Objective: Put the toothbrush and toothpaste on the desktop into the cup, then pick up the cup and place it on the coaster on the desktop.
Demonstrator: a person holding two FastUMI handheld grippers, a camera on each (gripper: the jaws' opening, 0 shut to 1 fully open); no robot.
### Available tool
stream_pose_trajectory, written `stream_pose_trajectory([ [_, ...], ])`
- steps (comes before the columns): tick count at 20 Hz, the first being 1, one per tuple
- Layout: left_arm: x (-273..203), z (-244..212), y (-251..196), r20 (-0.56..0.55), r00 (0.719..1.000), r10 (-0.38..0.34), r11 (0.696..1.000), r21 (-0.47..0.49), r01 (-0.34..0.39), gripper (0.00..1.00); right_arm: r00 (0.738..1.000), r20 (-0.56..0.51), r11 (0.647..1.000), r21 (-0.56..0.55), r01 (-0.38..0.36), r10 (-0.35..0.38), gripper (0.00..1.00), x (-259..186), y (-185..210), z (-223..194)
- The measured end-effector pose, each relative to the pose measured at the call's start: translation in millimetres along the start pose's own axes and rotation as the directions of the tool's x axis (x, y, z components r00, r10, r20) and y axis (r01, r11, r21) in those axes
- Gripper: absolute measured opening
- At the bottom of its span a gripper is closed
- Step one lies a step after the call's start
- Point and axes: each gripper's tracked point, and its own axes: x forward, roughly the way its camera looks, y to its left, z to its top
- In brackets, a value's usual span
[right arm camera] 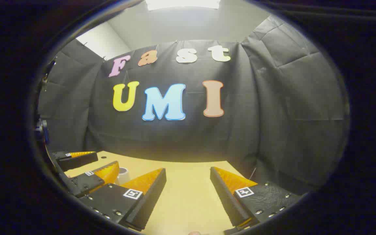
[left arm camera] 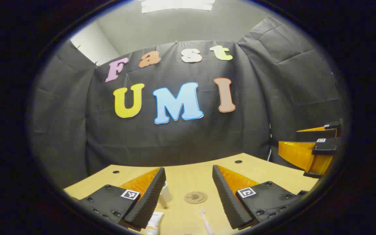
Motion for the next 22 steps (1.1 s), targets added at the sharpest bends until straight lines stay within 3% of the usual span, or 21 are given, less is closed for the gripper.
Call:
stream_pose_trajectory([
  [3,-13.2,-1.2,57.6,-0.040,0.999,0.021,1.000,-0.013,-0.021,0.94,0.996,-0.065,0.998,-0.003,-0.059,0.058,0.88,6.1,56.2,4.3],
  [7,-10.1,9.4,93.4,-0.065,0.997,0.036,0.996,-0.073,-0.041,0.93,0.993,-0.060,0.993,-0.055,-0.102,0.098,0.88,15.4,88.7,25.6],
  [15,3.9,16.0,103.8,-0.086,0.993,0.080,0.989,-0.119,-0.090,0.94,0.980,-0.096,0.978,-0.104,-0.183,0.174,0.88,33.3,112.0,18.8],
  [22,30.6,11.6,113.9,-0.113,0.992,0.049,0.987,-0.147,-0.066,0.94,0.983,-0.132,0.989,-0.062,-0.134,0.125,0.88,50.1,106.3,11.5],
])
